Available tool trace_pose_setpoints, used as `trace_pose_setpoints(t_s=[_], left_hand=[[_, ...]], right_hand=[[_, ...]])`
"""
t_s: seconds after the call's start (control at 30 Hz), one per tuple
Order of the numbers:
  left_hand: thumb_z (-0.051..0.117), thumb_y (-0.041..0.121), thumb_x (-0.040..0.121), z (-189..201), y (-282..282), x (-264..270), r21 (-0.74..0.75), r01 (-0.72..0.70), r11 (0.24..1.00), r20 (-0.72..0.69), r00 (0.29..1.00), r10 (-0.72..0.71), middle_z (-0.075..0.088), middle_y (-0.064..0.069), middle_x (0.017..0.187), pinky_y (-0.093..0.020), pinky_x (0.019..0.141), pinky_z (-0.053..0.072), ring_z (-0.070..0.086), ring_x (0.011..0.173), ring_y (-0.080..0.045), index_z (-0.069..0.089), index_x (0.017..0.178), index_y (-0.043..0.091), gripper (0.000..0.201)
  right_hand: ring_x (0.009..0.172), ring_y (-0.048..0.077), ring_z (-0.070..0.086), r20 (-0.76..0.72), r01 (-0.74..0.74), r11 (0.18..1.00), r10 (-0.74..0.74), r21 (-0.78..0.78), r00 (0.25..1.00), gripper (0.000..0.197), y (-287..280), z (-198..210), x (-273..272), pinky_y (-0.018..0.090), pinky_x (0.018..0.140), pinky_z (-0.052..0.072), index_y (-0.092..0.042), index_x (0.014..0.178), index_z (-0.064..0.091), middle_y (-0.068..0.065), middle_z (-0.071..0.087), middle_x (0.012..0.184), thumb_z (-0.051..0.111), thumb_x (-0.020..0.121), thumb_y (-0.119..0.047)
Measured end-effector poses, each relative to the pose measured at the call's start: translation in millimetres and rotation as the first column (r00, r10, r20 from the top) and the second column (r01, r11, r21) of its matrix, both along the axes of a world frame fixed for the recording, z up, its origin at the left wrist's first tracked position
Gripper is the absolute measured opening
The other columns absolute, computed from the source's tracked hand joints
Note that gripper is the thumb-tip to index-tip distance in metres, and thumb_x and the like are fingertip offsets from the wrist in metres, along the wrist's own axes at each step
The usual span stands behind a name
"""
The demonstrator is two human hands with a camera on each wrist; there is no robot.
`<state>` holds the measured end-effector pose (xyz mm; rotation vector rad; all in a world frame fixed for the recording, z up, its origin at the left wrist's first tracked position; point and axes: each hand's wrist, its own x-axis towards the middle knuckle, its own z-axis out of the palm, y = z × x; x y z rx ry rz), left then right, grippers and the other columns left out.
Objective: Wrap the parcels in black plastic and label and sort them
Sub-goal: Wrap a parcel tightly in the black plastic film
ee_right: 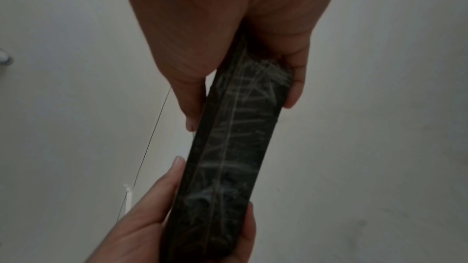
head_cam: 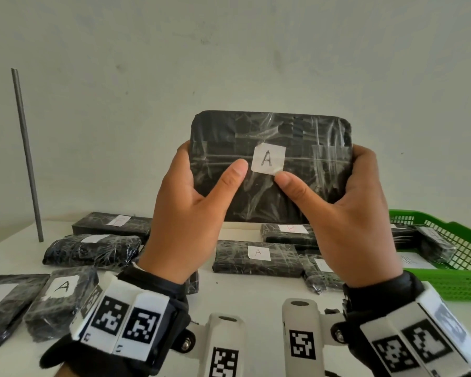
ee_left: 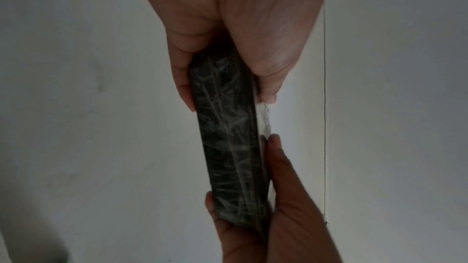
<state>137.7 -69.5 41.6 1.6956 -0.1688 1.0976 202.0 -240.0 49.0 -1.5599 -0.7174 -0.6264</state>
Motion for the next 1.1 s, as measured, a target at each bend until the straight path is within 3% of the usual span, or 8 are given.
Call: trace_pose_setpoints(t_s=[0.13,0.23,0.33,0.4,0.5,0.67,0.87,1.1], left_hand=[[0.049,0.052,0.097,0,3,-1,0.029,-0.058,0.998,-0.017,0.998,0.059,0.069,0.0,0.087,-0.022,0.07,0.053,0.063,0.078,-0.014,0.063,0.109,0.021,0.036],[0.049,0.047,0.103,1,5,0,-0.008,-0.056,0.998,-0.044,0.997,0.056,0.07,0.003,0.085,-0.024,0.069,0.054,0.065,0.076,-0.012,0.064,0.106,0.019,0.032],[0.046,0.046,0.105,3,8,-2,-0.028,-0.043,0.999,-0.076,0.996,0.04,0.055,0.01,0.067,-0.018,0.058,0.041,0.049,0.056,-0.003,0.06,0.098,0.017,0.033],[0.047,0.044,0.105,3,9,-3,-0.015,0.0,1.0,-0.085,0.996,-0.001,0.067,0.01,0.083,-0.02,0.073,0.047,0.06,0.071,0.003,0.062,0.113,0.024,0.026],[0.049,0.042,0.103,5,9,-5,-0.005,0.068,0.998,-0.089,0.994,-0.068,0.07,0.018,0.125,-0.037,0.103,0.053,0.066,0.116,0.001,0.049,0.144,0.033,0.042],[0.066,0.038,0.091,6,7,-5,0.037,0.177,0.984,-0.104,0.98,-0.172,0.068,0.012,0.133,-0.04,0.11,0.05,0.066,0.123,-0.006,0.037,0.153,0.029,0.069],[0.074,0.034,0.083,6,5,-4,0.045,0.174,0.984,-0.107,0.98,-0.168,0.069,0.02,0.127,-0.02,0.101,0.053,0.066,0.117,0.002,0.037,0.152,0.029,0.078],[0.073,0.032,0.083,9,8,-6,0.043,0.194,0.98,-0.098,0.977,-0.189,0.072,0.014,0.124,-0.02,0.098,0.054,0.069,0.115,-0.002,0.043,0.147,0.026,0.072]], right_hand=[[0.071,0.003,0.054,0.045,-0.016,1.0,0.016,0.014,0.999,0.015,-3,-2,6,0.022,0.064,0.045,-0.024,0.109,0.057,-0.012,0.059,0.08,0.048,0.109,-0.036],[0.074,0.018,0.051,0.053,-0.046,0.999,0.046,0.005,0.998,0.024,-2,-1,7,0.034,0.068,0.042,-0.017,0.102,0.061,0.007,0.058,0.083,0.043,0.11,-0.033],[0.079,0.02,0.055,0.042,-0.072,0.997,0.073,-0.011,0.996,0.025,-2,0,7,0.039,0.071,0.044,-0.022,0.097,0.06,0.003,0.061,0.087,0.04,0.108,-0.033],[0.072,0.012,0.05,0.037,-0.067,0.997,0.068,-0.024,0.997,0.024,-2,-1,7,0.034,0.069,0.042,-0.024,0.093,0.057,-0.007,0.056,0.08,0.042,0.112,-0.029],[0.08,0.002,0.059,0.046,-0.087,0.996,0.087,-0.019,0.995,0.016,-4,-2,8,0.018,0.073,0.048,-0.018,0.112,0.062,-0.015,0.064,0.088,0.048,0.111,-0.026],[0.096,0.015,0.071,-0.008,-0.076,0.997,0.076,-0.02,0.997,0.022,-9,1,9,0.043,0.086,0.061,-0.016,0.121,0.063,-0.002,0.074,0.103,0.055,0.108,-0.032],[0.104,0.006,0.073,-0.049,-0.075,0.997,0.074,-0.006,0.996,0.032,-9,3,6,0.036,0.091,0.062,-0.018,0.128,0.062,-0.009,0.076,0.111,0.065,0.101,-0.035],[0.104,0.006,0.075,-0.082,-0.128,0.99,0.132,0.053,0.988,0.063,-2,2,-2,0.032,0.087,0.064,-0.024,0.128,0.06,-0.01,0.076,0.114,0.089,0.074,-0.039]])
